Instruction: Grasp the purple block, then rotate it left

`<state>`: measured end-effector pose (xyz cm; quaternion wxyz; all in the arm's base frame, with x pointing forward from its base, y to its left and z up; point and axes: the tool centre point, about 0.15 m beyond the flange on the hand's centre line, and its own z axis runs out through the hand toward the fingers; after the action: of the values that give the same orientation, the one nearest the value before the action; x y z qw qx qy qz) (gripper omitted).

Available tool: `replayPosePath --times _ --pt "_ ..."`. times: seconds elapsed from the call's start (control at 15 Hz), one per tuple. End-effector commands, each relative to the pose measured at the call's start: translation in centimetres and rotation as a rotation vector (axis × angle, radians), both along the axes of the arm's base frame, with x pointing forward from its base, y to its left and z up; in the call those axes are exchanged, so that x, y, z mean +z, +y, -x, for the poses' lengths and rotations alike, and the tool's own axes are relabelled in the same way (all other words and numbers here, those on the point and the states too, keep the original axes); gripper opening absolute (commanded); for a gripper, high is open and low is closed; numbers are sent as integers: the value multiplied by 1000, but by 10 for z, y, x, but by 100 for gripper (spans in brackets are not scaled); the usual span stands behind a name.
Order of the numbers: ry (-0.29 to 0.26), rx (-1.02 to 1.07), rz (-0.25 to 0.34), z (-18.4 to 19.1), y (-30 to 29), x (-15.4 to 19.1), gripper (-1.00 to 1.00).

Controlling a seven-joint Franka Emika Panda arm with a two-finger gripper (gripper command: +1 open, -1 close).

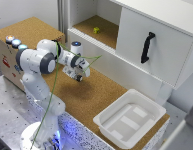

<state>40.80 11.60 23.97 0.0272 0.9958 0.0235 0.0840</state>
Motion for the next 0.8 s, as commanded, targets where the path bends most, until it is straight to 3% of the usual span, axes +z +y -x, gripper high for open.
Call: replayPosePath --times 0.0,0.2,0.6,0.73 --pt "-12 113 104 27 11 79 -100" --pt "-13 214 82 31 14 97 -100" --pt "43 626 -12 28 1 87 -100" --pt "30 798 48 34 6 81 -100"
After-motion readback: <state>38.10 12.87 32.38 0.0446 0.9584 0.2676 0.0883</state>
